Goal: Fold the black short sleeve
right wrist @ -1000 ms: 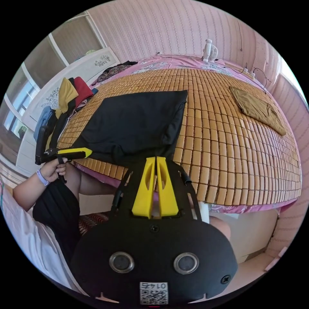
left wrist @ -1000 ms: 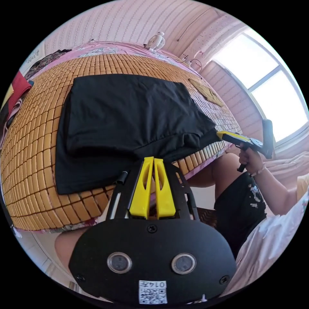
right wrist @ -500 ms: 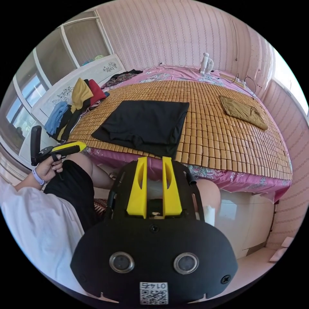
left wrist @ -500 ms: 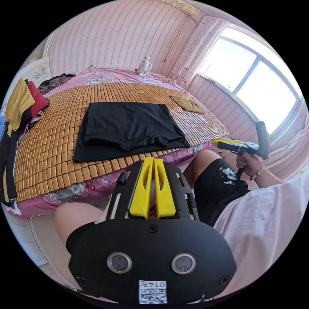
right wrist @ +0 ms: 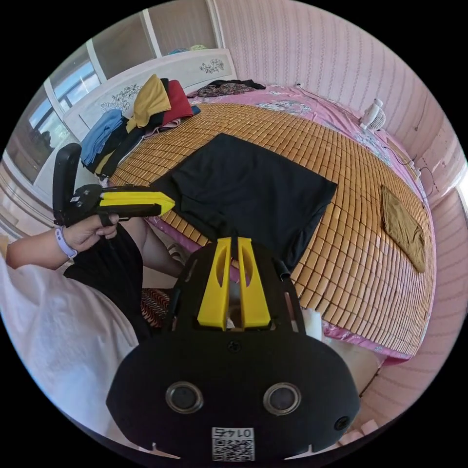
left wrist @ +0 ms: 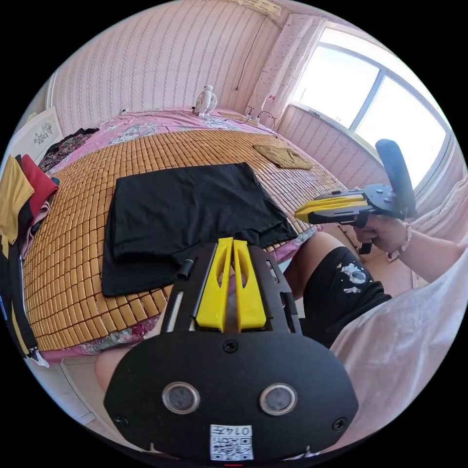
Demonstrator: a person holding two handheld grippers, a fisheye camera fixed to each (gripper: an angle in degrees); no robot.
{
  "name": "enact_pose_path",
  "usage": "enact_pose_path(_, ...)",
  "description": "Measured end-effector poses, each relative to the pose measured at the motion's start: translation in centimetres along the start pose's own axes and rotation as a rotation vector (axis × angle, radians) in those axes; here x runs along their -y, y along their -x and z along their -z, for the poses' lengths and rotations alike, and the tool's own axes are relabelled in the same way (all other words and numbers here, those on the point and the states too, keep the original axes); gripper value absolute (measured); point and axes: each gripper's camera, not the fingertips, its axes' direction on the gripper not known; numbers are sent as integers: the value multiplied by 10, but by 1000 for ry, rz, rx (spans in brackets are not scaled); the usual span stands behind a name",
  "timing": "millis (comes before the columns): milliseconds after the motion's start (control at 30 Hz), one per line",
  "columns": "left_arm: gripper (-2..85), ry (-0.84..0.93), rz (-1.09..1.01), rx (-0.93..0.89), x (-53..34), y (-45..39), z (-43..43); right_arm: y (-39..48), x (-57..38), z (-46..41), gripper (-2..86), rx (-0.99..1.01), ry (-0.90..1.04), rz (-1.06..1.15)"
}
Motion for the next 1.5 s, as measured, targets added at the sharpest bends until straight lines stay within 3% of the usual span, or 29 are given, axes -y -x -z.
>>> enact_pose_path(267,-10,117,-44,9,44,15,-79,-7,190,-92,-6,-78,178,197)
enact_pose_path(367,-10,285,-74,46,44,14,-115,-12,246,-138,-9,-133,256,231)
enact_pose_path(533,-10,235,-152,54,31,4,-114,-22,306,-198,-9,-152,333,260)
enact_pose_path(733,-10,216,-113,-26,26,13,-113,-38,349,-250,-8,-143,618,350)
enact_pose_path(867,-10,191,-83,-60,21,17,-113,-62,374,-256,-6,-164,597,293)
enact_pose_path(1000,-9,172,-124,-37,17,7,-111,-77,366,-252,-7,-156,572,282)
enact_pose_path(1100,-5,100,-165,80,12,-10,-97,-102,337,-199,-7,-86,392,175)
enact_pose_path(1167,2,4,-176,68,9,-21,-82,-128,278,-145,-1,1,244,79)
enact_pose_path(1300,81,-70,-195,-9,16,-52,-69,-168,148,-94,47,-22,178,-95)
enact_pose_path(1367,102,-63,-239,-43,19,-70,-72,-189,65,-72,73,26,153,-264)
enact_pose_path(1500,139,9,-349,-54,29,-109,-90,-198,-20,-58,91,116,120,-401)
